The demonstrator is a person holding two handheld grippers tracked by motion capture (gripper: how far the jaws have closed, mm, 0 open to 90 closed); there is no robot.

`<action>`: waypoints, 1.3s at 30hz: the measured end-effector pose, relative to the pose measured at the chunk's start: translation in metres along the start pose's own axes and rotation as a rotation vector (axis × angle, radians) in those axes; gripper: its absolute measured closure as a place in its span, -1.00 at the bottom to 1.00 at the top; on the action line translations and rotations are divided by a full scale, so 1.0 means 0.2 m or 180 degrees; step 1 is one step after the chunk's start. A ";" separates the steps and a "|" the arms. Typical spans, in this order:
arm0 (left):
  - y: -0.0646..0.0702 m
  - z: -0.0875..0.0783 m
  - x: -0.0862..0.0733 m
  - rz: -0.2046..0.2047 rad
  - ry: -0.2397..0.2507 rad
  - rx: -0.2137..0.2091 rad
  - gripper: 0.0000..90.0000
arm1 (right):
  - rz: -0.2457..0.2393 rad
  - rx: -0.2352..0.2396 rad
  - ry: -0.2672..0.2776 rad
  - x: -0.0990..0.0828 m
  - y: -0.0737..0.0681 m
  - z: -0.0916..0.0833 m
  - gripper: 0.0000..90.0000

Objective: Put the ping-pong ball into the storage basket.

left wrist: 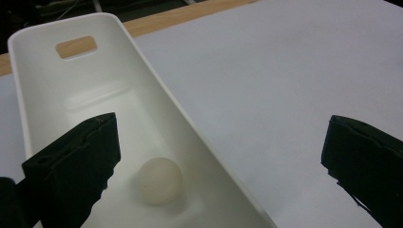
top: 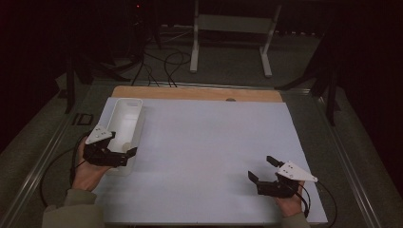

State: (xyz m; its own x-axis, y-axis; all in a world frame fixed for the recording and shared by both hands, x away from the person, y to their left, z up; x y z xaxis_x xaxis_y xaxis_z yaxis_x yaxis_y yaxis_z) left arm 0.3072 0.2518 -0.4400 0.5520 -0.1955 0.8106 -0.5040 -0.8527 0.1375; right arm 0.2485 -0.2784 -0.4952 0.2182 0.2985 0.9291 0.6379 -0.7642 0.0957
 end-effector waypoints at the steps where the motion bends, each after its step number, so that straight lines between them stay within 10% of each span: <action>1: 0.00 0.00 0.00 0.0002 -0.0011 -0.0008 -1.00 | 0.0000 -0.0001 0.0001 0.00 0.00 0.00 -0.84; 39: 0.08 -0.02 -0.16 -0.0009 0.0076 -0.0163 -1.00 | -0.0013 0.0006 0.0004 0.00 0.00 0.00 -0.83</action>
State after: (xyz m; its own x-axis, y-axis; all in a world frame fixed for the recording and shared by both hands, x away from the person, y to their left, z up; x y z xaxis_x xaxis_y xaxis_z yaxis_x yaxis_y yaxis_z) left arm 0.2794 0.2452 -0.4614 0.5379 -0.1810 0.8234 -0.5361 -0.8272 0.1684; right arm 0.2493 -0.2781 -0.4953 0.2145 0.3009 0.9292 0.6402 -0.7618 0.0989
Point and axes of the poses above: each handheld gripper's, and its own axes: z roughly forward along the jaws, x roughly out of its top, y roughly to its right, the point moved 1 cm from there along z, roughly forward along the jaws, and after that the axes turned 7 degrees about -z, right-handed, at the moved point
